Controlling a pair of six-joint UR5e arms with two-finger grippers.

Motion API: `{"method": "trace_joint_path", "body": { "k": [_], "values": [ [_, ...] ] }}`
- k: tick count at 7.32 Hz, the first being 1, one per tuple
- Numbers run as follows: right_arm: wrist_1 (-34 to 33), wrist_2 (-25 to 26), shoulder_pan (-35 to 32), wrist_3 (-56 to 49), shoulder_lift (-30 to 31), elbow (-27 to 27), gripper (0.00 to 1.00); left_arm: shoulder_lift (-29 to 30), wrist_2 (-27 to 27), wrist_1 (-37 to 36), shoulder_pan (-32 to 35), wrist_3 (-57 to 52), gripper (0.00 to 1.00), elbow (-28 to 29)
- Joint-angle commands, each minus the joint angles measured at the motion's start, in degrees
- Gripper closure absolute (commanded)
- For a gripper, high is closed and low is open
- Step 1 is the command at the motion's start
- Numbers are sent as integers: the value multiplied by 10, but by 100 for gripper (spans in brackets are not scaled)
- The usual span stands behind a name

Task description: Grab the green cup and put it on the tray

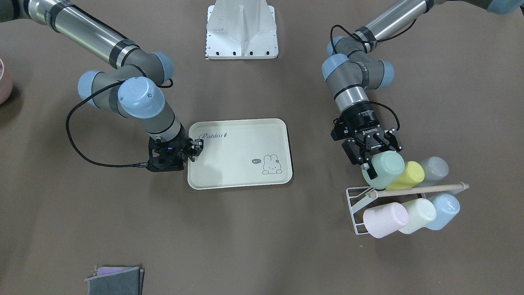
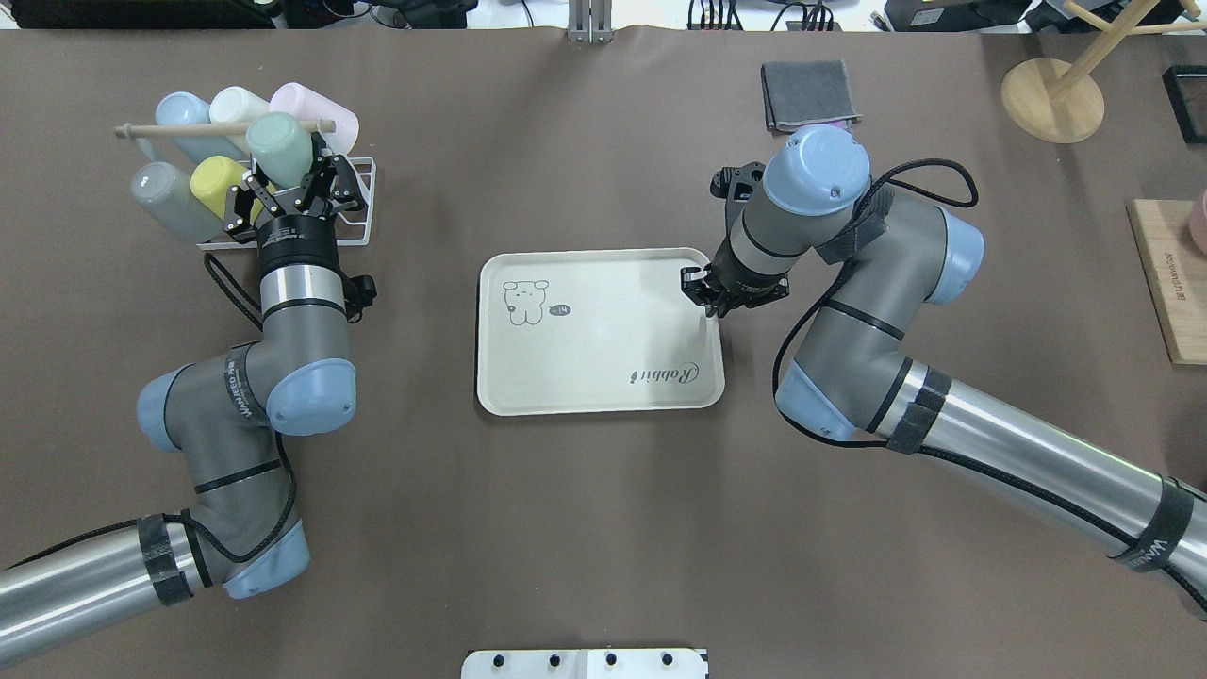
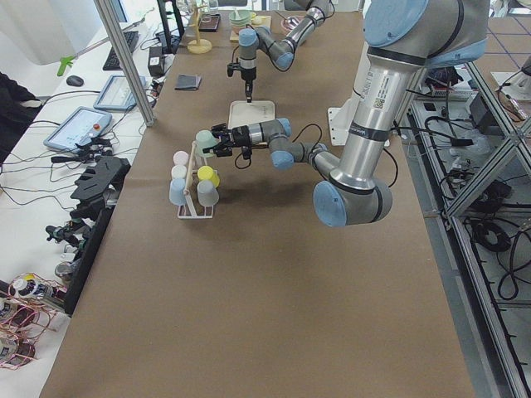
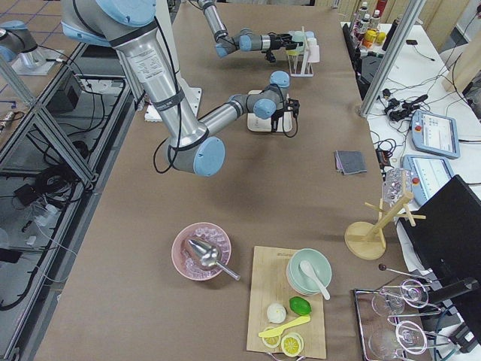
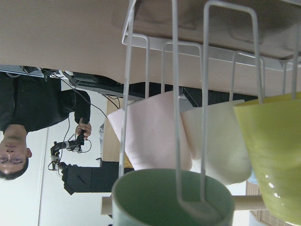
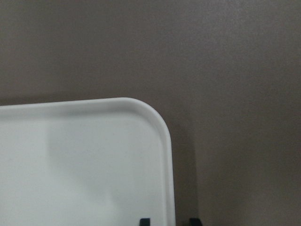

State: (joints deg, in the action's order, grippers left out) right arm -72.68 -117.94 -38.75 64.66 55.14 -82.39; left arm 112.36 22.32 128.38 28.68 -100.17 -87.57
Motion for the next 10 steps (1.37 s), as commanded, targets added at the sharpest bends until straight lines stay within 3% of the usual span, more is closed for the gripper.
{"method": "trace_joint_path", "body": {
  "k": [1,3,4,5,7,10],
  "values": [
    [-14,-5,-11,-7,1,-7,0,-14,0,13,17,-59,83,-48],
    [-88,-11,-32,-45,1,-41,0,-26,3,14,21,-58,83,-88],
    [-153,-21,-59,-102,1,-65,0,-20,20,53,23,-52,83,-102],
    [-191,-44,-97,-162,16,-89,0,-14,87,111,23,-50,84,-112],
    [-200,-97,-195,-283,95,-123,0,27,157,133,21,65,89,-117],
    [-320,-101,-300,-519,166,-169,0,68,317,131,7,556,93,-47]
  ]
}}
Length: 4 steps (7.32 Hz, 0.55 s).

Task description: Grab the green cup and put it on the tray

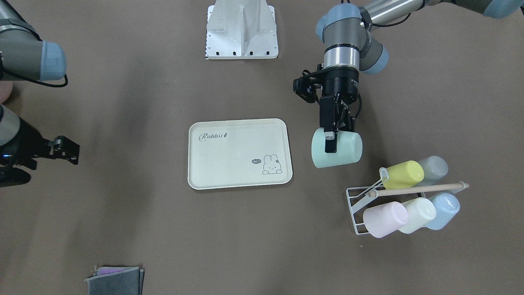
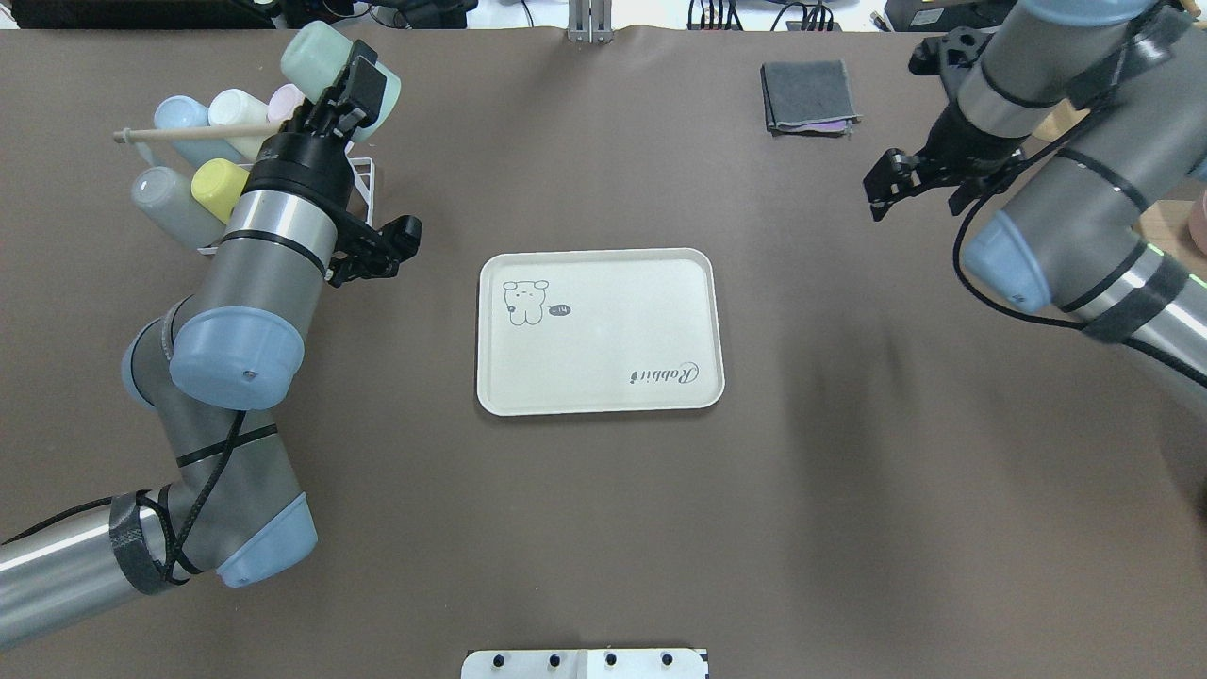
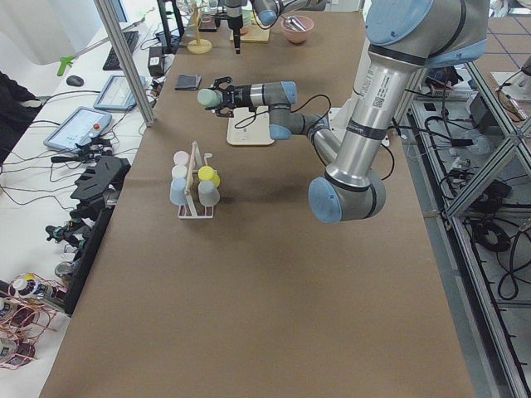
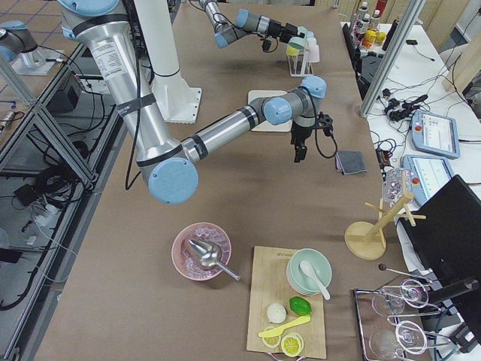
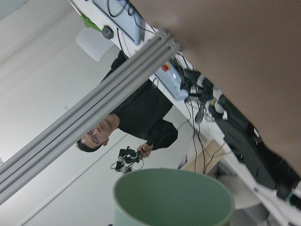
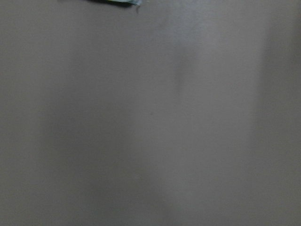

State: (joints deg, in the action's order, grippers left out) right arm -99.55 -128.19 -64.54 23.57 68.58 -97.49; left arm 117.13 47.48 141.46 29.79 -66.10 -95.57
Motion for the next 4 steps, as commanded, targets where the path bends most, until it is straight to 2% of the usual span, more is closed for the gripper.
{"method": "trace_joint_path", "body": {
  "k": [1,3,4],
  "values": [
    [-55,0,-89,-168,80,-18,0,34,101,4,-10,300,94,36],
    [-51,3,-162,-289,182,-22,0,74,219,12,-24,594,96,67],
    [-50,28,-183,-324,216,-18,0,88,301,76,-23,620,96,98]
  ]
}}
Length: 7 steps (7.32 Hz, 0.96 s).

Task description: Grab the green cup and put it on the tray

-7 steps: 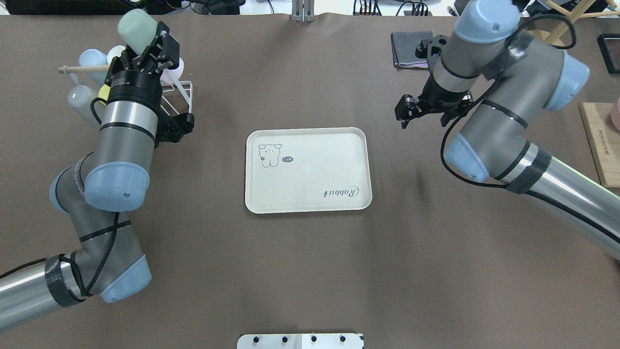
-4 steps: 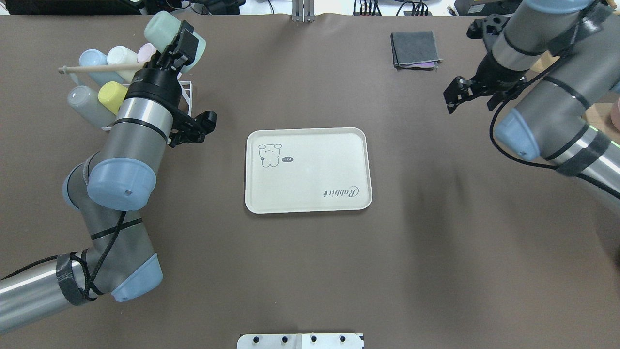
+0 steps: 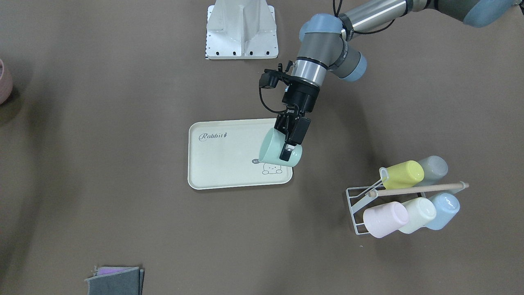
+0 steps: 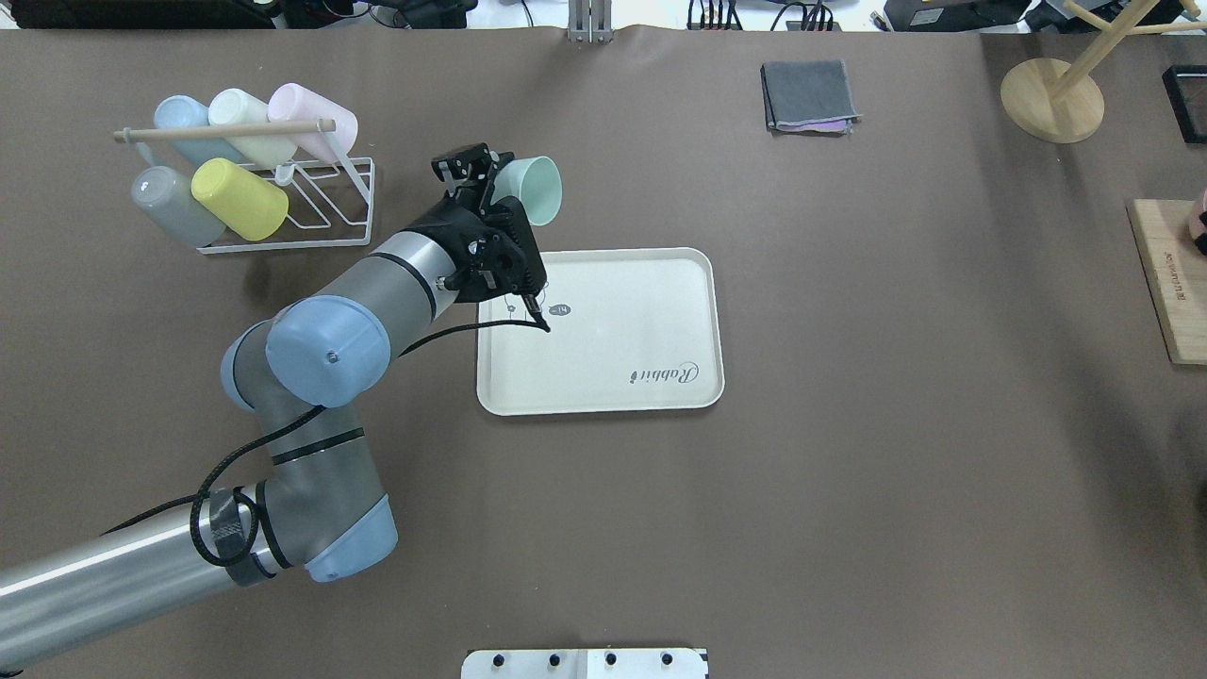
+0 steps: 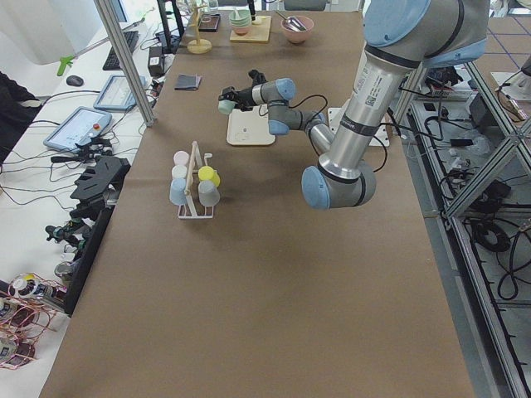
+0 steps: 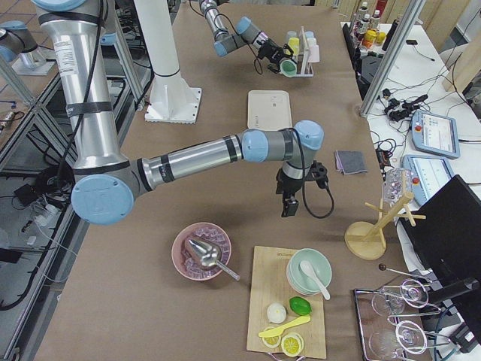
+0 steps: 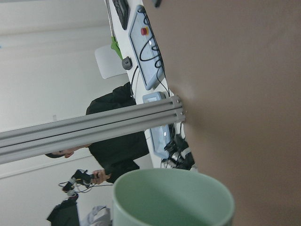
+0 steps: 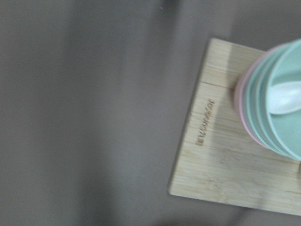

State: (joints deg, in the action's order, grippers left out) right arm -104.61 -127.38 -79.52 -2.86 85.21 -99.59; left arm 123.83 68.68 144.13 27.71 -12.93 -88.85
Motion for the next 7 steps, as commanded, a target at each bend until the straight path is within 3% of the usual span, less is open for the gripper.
{"method": "trace_joint_path", "body": {
  "k": [1,2,3,7],
  "values": [
    [1,28,-51,-64,79,3,0,34,136,124,-1,148,96,84],
    [1,21,-69,-68,98,0,0,48,178,165,-2,211,97,105],
    [1,13,-82,-72,111,-2,0,49,258,194,0,270,100,114],
    [1,7,-85,-70,103,4,0,83,318,308,-3,319,99,215]
  ]
}}
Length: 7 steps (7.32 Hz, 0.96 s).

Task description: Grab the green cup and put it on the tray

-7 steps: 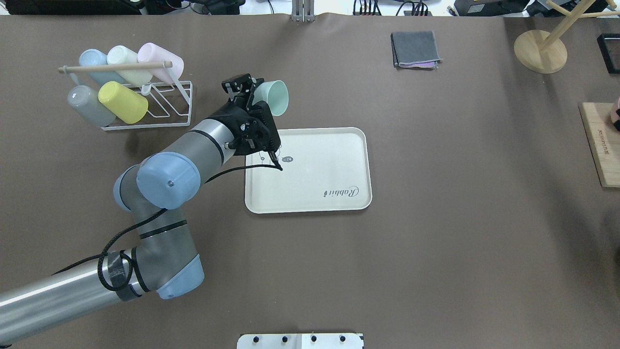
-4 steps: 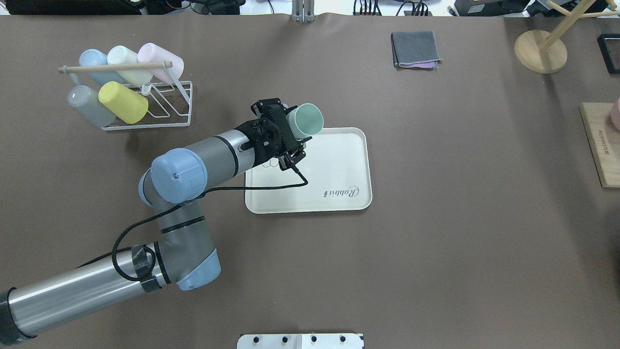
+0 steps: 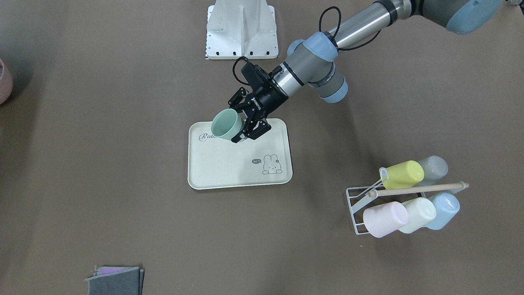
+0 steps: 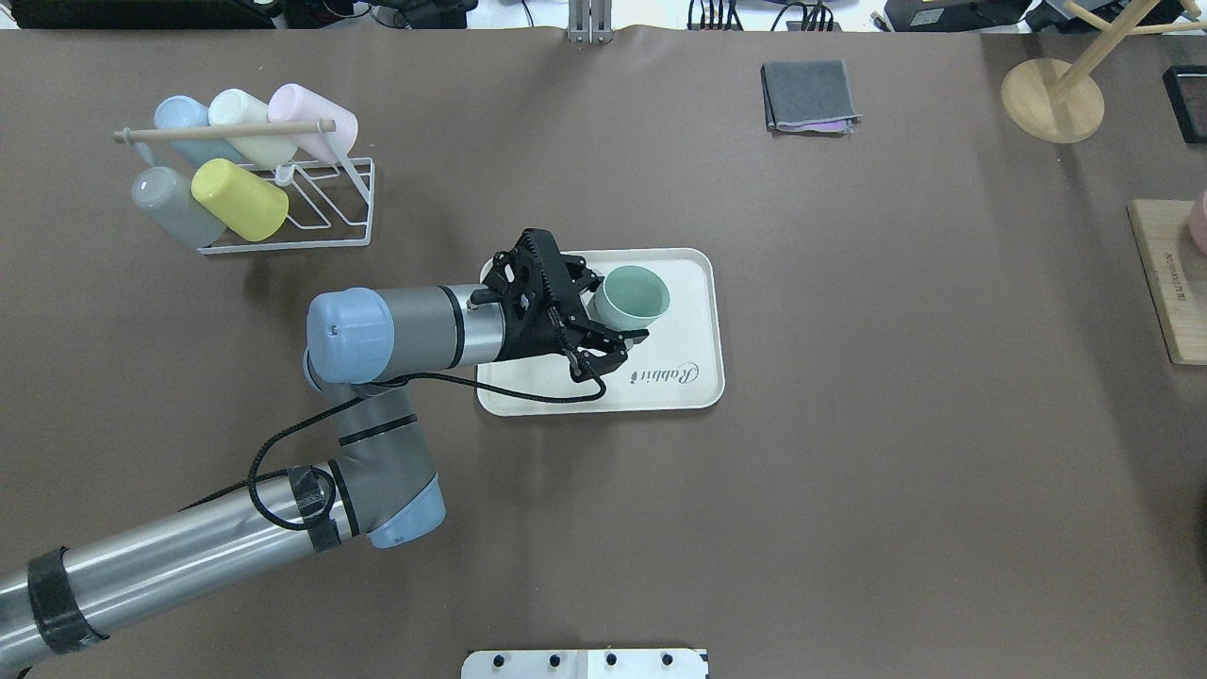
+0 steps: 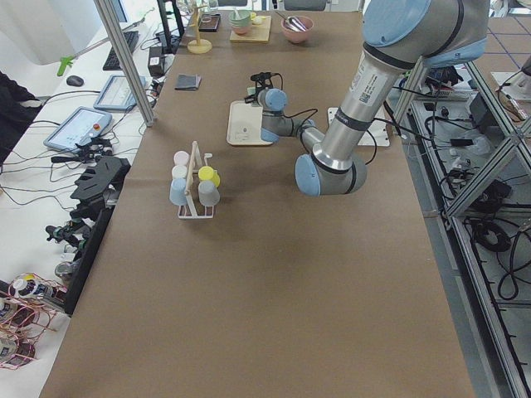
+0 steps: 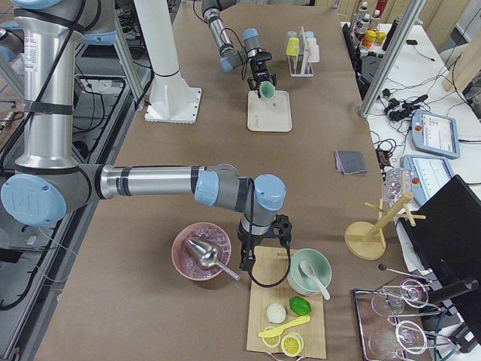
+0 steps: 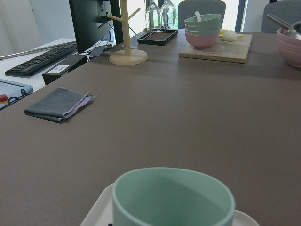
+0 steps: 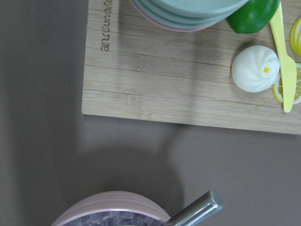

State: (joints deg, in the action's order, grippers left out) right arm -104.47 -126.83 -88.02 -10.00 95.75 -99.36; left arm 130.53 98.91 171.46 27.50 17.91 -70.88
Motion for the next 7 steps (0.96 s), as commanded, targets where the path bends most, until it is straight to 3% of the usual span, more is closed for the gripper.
{"method": "trace_joint_path", "body": {
  "k": [1,4,6,7],
  "values": [
    [0,2,0,6,-3,2,0,18,15,52,-1,11,97,58],
    [0,1,-1,12,-5,3,0,31,15,49,2,47,83,87],
    [0,-3,-3,13,-7,2,0,43,15,44,3,45,52,93],
    [-1,-7,-5,21,-7,2,0,43,15,28,3,44,47,94]
  ]
}}
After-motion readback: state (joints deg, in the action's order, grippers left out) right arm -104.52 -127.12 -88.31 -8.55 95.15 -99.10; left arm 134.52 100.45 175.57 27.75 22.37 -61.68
